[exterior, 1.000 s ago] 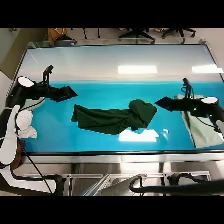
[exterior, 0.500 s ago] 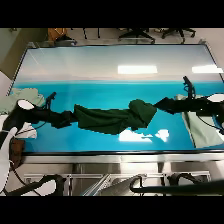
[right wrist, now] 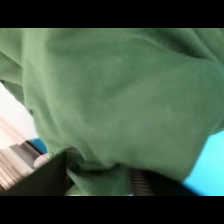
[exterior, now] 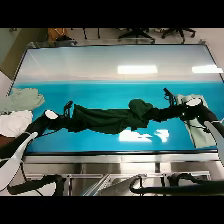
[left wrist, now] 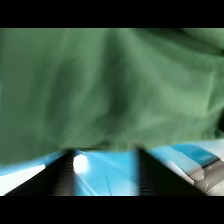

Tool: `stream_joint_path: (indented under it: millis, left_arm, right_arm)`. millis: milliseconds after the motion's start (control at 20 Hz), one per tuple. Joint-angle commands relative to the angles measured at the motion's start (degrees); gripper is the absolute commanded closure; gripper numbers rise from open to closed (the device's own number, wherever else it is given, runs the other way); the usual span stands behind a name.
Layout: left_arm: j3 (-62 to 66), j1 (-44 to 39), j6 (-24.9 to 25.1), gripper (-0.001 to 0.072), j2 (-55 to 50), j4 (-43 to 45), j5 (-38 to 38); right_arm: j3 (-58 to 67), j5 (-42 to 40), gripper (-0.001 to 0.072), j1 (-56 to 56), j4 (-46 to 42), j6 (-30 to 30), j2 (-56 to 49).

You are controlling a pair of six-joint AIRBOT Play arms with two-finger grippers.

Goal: Fold the shirts.

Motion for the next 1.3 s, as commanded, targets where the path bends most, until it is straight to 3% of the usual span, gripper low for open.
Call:
stream_joint_path:
  millis: [0,50,100,300,400,550,650,800,1000,1150,1250]
  left_arm:
    - [4.70,-3.89,0.09,0.0546,-5.90,0.17,2.01]
    - [6.16,-4.44,0.13,0.0656,-6.80,0.63,1.46]
    - [7.69,-4.68,0.09,0.0693,-7.32,1.84,0.66]
    - [11.91,-2.75,0.02,0.0697,-3.98,3.17,-0.98]
    - [15.52,-1.01,0.07,0.0697,1.77,3.17,-2.51]
    - [25.42,0.85,0.04,0.0697,13.03,3.08,-5.77]
    - [34.75,2.21,-0.02,0.0697,20.26,3.08,-5.79]
    - [50.97,5.09,-0.98,0.0698,27.43,3.17,-5.88]
    - [69.94,11.02,-1.11,0.0698,32.17,3.21,-5.99]
    - [77.16,17.53,-1.14,0.0698,33.86,3.17,-6.97]
    - [77.64,21.73,-1.07,0.0698,34.77,3.06,-8.81]
  right_arm:
    - [-0.04,-0.31,0.0547,1.18,1.29,-1.11,-1.27]
    - [-0.04,-0.33,0.0634,1.11,2.21,-1.11,-1.27]
    - [-0.04,-0.31,0.0694,0.98,2.78,-1.11,-1.27]
    - [1.16,0.83,0.0694,0.94,5.27,-1.42,-0.79]
    - [4.70,4.20,0.0695,0.94,10.69,-3.34,0.79]
    - [16.37,7.87,0.0695,0.92,19.32,-5.20,4.68]
    - [27.89,7.54,0.0695,0.94,20.41,-5.18,7.30]
    - [47.69,4.98,0.0695,0.92,19.10,-5.16,10.03]
    - [66.88,-1.66,0.0695,0.94,10.38,-4.96,13.73]
    - [69.61,-6.73,0.0695,0.94,4.07,-5.20,18.58]
    - [69.48,-5.97,0.0695,0.94,1.31,-5.18,20.28]
